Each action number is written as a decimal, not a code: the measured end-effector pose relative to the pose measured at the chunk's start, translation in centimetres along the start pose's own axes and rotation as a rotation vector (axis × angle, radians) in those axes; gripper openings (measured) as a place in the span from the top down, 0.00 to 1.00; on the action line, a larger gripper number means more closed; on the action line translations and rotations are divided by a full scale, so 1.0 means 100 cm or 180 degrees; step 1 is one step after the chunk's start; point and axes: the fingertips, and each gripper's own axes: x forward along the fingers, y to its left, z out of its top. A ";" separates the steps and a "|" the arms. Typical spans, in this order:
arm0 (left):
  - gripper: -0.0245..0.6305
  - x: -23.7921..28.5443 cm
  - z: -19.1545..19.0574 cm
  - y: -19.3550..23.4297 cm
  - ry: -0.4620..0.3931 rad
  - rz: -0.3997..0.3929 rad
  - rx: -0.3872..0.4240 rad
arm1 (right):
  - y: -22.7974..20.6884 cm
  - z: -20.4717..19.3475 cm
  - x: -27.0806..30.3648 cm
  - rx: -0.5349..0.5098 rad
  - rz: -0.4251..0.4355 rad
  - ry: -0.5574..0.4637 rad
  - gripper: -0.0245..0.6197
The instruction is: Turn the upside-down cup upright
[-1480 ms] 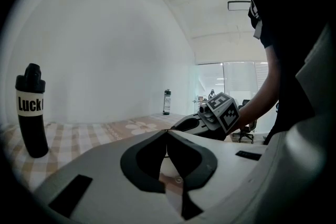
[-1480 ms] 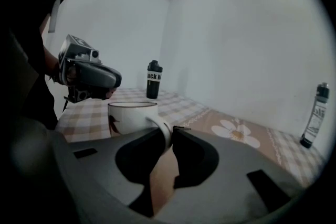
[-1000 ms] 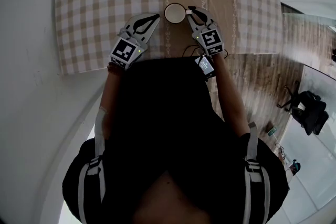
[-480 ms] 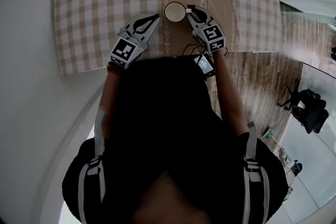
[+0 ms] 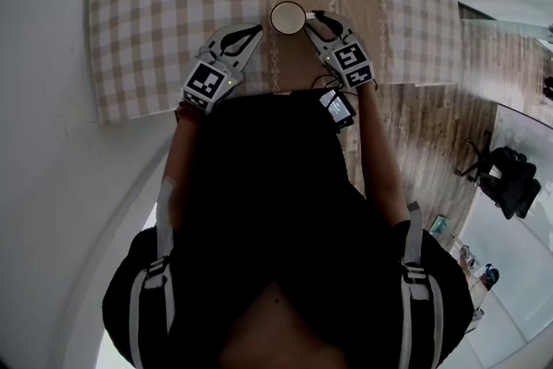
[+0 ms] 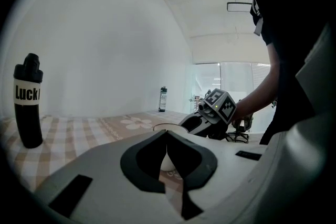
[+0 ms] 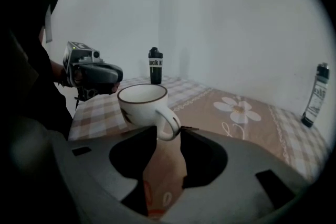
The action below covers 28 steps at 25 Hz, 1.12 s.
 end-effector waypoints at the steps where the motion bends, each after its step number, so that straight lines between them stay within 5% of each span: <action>1: 0.96 0.000 -0.001 -0.001 0.0005 -0.0004 0.0009 | 0.001 -0.001 -0.001 -0.0020 -0.0004 0.0015 0.72; 9: 0.96 -0.002 0.002 -0.003 -0.0013 -0.0017 0.0053 | 0.017 -0.011 -0.016 -0.0443 -0.0008 0.0212 0.64; 18: 0.96 -0.001 0.043 0.003 -0.0227 0.0110 0.0227 | 0.005 0.065 -0.055 -0.0132 -0.0322 -0.0592 0.65; 23: 0.96 0.000 0.076 0.012 -0.0379 0.0392 0.0305 | 0.006 0.111 -0.067 -0.0249 -0.0588 -0.1047 0.72; 26: 0.96 -0.003 0.088 0.021 -0.0511 0.0655 0.0137 | 0.009 0.142 -0.079 -0.0350 -0.0867 -0.1402 0.93; 28: 0.96 -0.006 0.091 0.029 -0.0589 0.0872 -0.0013 | 0.013 0.156 -0.085 -0.0323 -0.0990 -0.1546 0.95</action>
